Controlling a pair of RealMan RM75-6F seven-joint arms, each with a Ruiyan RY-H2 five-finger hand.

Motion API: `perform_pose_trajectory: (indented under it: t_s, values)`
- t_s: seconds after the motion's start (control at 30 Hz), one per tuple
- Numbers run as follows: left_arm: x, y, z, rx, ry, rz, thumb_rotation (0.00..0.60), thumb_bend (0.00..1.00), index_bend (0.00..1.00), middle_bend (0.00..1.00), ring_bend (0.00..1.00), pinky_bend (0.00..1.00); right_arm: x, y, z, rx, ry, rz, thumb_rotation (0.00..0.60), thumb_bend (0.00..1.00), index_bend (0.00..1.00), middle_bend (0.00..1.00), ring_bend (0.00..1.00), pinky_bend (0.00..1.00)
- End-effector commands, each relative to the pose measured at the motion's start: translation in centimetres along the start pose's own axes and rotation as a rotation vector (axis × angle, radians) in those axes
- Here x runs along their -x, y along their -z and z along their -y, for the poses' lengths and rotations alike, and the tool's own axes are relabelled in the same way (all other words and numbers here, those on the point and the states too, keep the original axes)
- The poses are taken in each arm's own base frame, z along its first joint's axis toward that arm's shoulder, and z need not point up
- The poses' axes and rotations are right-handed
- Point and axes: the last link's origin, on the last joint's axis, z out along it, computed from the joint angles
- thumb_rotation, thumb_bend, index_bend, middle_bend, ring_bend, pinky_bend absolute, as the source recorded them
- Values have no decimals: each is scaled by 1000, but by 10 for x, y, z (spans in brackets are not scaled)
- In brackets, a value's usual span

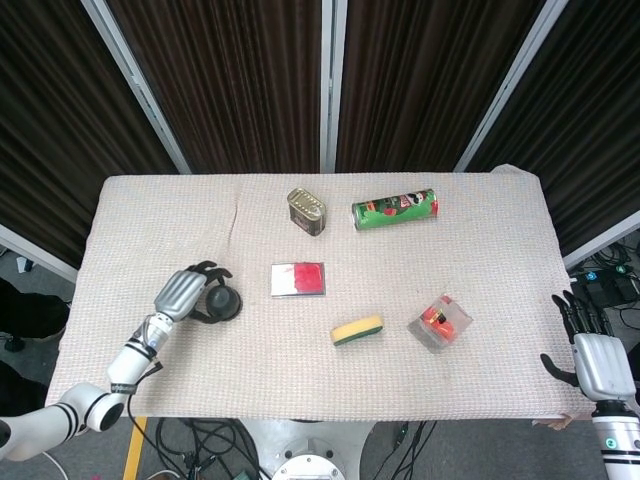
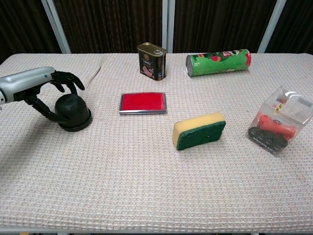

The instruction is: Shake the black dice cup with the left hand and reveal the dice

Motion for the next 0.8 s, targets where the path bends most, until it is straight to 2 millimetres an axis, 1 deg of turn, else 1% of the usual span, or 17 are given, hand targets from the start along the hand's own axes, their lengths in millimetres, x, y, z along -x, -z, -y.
perform_pose_trajectory:
  t_s: [0.03, 0.17, 0.4, 0.53, 0.63, 0.7, 0.8]
  values:
    - [-2, -1, -2, 4, -1, -11, 600, 98, 295, 402, 192, 270, 0, -1, 0, 3, 0, 2, 600, 151, 0, 0, 0, 0]
    - [-7, -1, -6, 13, 6, -27, 600, 107, 311, 416, 203, 275, 0, -1, 0, 3, -1, 2, 600, 151, 0, 0, 0, 0]
    - [-31, 2, -12, 35, 8, -80, 600, 108, 312, 418, 203, 274, -1, 0, -2, 7, -3, -2, 600, 150, 0, 0, 0, 0]
    - [-45, 3, -7, 9, -33, -120, 600, 135, 312, 427, 207, 274, 0, -1, -1, 6, -3, 2, 600, 151, 0, 0, 0, 0]
    - [-51, 2, 0, -28, -74, -162, 600, 187, 312, 434, 208, 274, 0, -1, -1, 6, -1, 2, 600, 150, 0, 0, 0, 0]
    - [-52, 1, 5, -56, -72, -169, 600, 214, 312, 437, 208, 274, 0, -1, -1, 7, 0, 3, 600, 150, 0, 0, 0, 0]
    - [-52, -2, 15, -88, -81, -152, 600, 218, 311, 431, 208, 274, 0, 0, -1, 7, 2, 4, 600, 150, 0, 0, 0, 0]
